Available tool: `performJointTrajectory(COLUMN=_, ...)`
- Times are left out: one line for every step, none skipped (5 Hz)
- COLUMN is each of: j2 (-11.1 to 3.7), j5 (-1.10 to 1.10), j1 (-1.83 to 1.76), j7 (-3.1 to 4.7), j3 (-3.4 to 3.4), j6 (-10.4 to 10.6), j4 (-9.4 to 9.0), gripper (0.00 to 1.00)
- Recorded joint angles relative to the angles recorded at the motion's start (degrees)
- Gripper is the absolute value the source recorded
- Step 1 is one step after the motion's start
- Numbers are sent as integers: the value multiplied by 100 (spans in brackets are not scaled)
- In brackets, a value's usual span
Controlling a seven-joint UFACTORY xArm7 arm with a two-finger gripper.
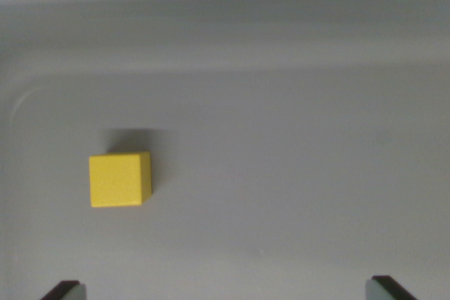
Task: Pick yellow cube
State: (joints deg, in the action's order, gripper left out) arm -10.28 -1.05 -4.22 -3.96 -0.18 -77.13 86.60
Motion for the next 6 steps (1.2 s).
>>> performJointTrajectory(j2=0, j5=0, j1=0, j7=0, j3=0, j6=0, j4=0, gripper=0)
performJointTrajectory(j2=-172, j5=25, j1=-54, j7=-54, j3=31, j6=245, j4=-102, gripper=0)
performJointTrajectory(j2=-172, j5=25, j1=-54, j7=-54, j3=31, j6=245, j4=-102, gripper=0)
performJointTrajectory(j2=-358, j5=52, j1=-112, j7=-113, j3=65, j6=510, j4=-213, gripper=0)
performJointTrajectory(j2=-358, j5=52, j1=-112, j7=-113, j3=65, j6=510, j4=-213, gripper=0)
performJointTrajectory(j2=-547, j5=80, j1=-171, j7=-173, j3=100, j6=781, j4=-325, gripper=0)
